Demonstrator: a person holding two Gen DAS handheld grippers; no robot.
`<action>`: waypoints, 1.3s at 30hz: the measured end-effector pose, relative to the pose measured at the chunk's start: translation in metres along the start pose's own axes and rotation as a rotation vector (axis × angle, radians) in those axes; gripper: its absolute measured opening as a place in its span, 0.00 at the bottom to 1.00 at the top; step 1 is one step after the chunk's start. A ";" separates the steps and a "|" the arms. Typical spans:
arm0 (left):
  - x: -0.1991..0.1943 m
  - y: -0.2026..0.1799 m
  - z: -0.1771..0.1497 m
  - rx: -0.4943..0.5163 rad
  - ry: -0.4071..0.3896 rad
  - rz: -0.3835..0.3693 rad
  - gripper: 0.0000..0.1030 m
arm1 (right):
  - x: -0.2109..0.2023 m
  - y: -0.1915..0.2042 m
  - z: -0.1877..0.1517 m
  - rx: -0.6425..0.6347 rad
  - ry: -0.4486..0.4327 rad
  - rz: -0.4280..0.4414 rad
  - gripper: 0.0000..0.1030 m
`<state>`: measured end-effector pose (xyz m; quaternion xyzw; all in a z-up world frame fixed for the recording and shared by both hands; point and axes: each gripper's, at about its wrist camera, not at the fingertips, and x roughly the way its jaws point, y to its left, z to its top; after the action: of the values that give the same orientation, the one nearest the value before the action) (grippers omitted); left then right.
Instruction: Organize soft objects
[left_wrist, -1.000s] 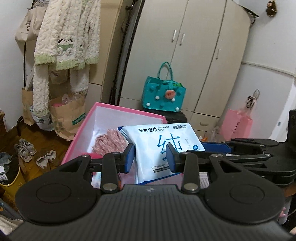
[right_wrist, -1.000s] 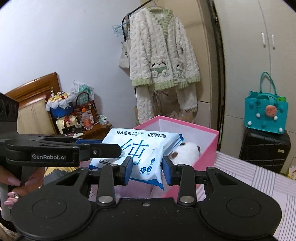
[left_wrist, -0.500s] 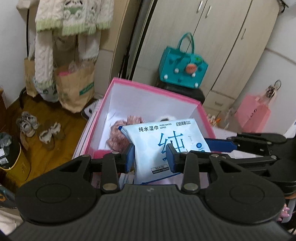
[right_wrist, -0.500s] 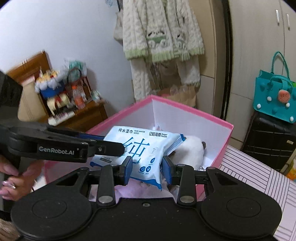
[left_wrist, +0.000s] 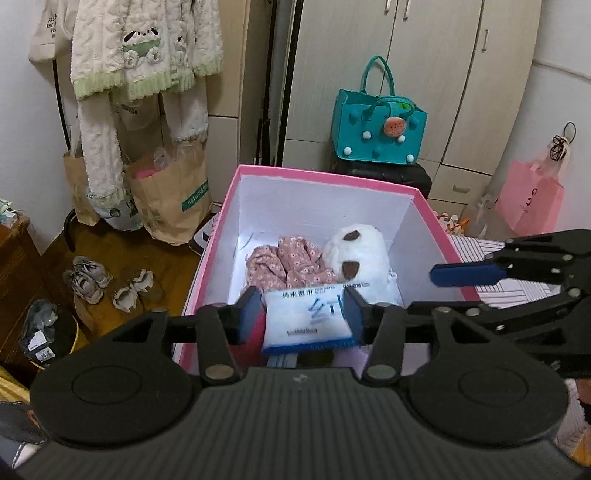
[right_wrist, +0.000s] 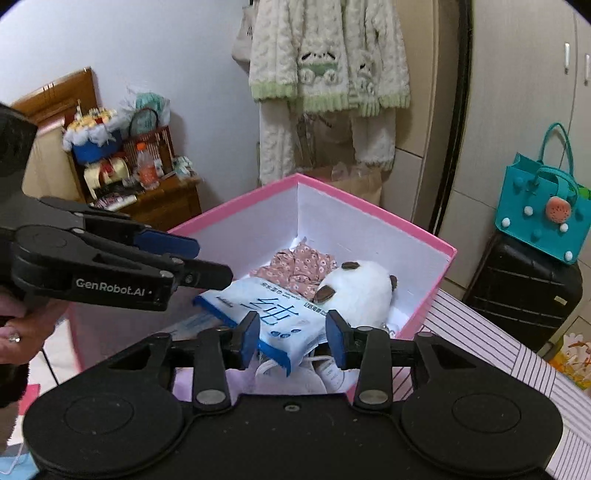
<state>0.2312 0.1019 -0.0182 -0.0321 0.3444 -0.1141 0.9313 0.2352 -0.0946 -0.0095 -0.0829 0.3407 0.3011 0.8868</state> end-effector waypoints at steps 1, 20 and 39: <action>-0.003 0.000 -0.001 -0.002 0.004 0.006 0.54 | -0.004 0.000 -0.002 0.002 -0.010 -0.002 0.48; -0.073 -0.036 -0.025 0.104 0.013 0.045 0.96 | -0.081 0.021 -0.030 0.032 -0.076 -0.051 0.64; -0.147 -0.093 -0.050 0.181 0.018 0.108 0.98 | -0.193 0.049 -0.073 0.150 -0.167 -0.275 1.00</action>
<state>0.0725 0.0468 0.0501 0.0719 0.3424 -0.0948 0.9320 0.0526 -0.1735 0.0646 -0.0371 0.2730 0.1565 0.9485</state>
